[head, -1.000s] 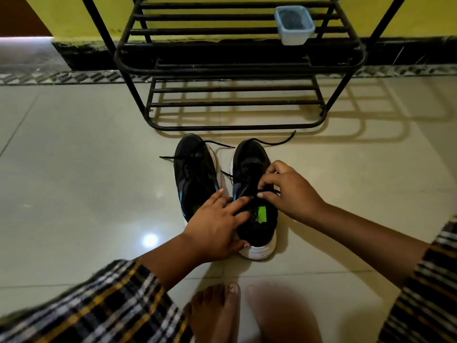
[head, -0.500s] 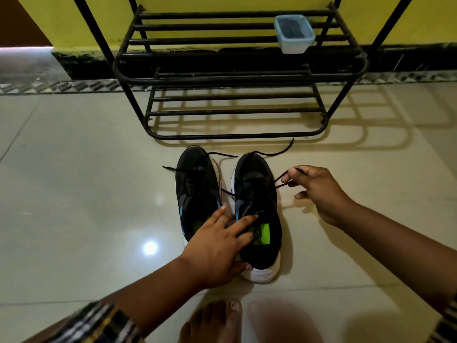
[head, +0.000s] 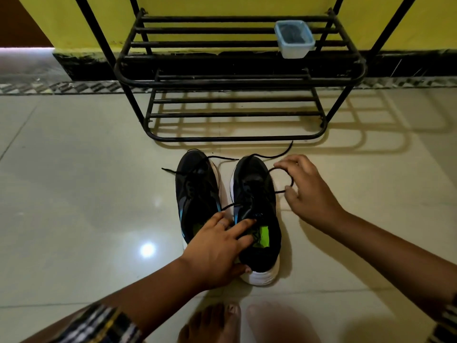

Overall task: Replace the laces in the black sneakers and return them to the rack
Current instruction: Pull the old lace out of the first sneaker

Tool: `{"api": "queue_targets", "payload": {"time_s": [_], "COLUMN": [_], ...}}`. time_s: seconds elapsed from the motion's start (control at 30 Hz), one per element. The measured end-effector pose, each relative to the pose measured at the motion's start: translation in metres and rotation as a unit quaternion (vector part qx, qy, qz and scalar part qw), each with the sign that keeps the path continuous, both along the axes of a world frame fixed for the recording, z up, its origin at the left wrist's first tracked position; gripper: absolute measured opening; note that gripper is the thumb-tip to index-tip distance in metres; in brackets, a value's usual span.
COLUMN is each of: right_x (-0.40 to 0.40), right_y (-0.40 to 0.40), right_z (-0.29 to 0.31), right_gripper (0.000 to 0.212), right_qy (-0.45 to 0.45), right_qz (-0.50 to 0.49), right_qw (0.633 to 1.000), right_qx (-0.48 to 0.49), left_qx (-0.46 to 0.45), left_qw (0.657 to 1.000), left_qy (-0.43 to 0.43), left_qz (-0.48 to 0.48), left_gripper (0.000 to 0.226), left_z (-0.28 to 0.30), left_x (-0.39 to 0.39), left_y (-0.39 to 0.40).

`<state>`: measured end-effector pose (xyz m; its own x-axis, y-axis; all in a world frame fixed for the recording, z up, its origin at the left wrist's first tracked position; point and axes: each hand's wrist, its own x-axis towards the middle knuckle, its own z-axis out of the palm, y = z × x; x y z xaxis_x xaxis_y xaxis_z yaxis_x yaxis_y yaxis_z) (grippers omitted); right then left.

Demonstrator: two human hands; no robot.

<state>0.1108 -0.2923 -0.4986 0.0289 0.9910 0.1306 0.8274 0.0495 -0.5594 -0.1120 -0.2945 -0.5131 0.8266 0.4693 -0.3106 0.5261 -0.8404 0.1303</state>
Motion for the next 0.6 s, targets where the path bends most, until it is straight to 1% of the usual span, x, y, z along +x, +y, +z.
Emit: {"api": "queue_targets", "payload": {"time_s": [0.07, 0.1, 0.17, 0.23, 0.27, 0.37, 0.5, 0.53, 0.6], "right_x": [-0.014, -0.020, -0.031, -0.036, -0.037, -0.038, -0.034, -0.033, -0.030], "right_y": [0.001, 0.000, -0.003, -0.008, -0.010, -0.009, -0.002, -0.003, -0.006], "right_z": [0.005, 0.004, -0.001, -0.010, -0.011, -0.009, -0.006, -0.008, -0.013], "right_gripper": [0.051, 0.055, 0.062, 0.064, 0.063, 0.052, 0.035, 0.031, 0.021], "right_qy": [-0.067, -0.117, -0.218, -0.278, -0.288, -0.294, -0.270, -0.249, -0.176], "right_qz": [0.058, 0.087, 0.127, 0.131, 0.126, 0.121, 0.123, 0.122, 0.107], "right_qw": [0.996, 0.989, 0.963, 0.945, 0.943, 0.945, 0.951, 0.957, 0.976], "right_qx": [-0.001, -0.026, -0.090, -0.114, -0.108, -0.076, -0.092, -0.082, -0.070], "left_qx": [0.001, 0.003, 0.007, 0.006, 0.004, 0.006, 0.007, 0.006, 0.005], "left_qw": [1.000, 1.000, 1.000, 1.000, 1.000, 1.000, 1.000, 1.000, 1.000], "left_qy": [0.002, 0.005, 0.011, 0.014, 0.015, 0.009, 0.010, 0.010, 0.008], "left_qz": [0.000, -0.001, -0.001, 0.000, -0.001, -0.003, -0.006, -0.005, -0.001], "left_gripper": [0.058, 0.059, 0.061, 0.061, 0.061, 0.060, 0.058, 0.058, 0.058], "left_z": [0.000, 0.000, 0.000, 0.000, 0.001, -0.001, -0.001, 0.000, -0.001], "left_x": [0.000, 0.000, 0.001, 0.002, 0.002, 0.000, -0.001, 0.000, -0.001], "left_y": [0.001, 0.001, 0.001, 0.001, 0.001, 0.001, 0.001, 0.001, 0.000]}}
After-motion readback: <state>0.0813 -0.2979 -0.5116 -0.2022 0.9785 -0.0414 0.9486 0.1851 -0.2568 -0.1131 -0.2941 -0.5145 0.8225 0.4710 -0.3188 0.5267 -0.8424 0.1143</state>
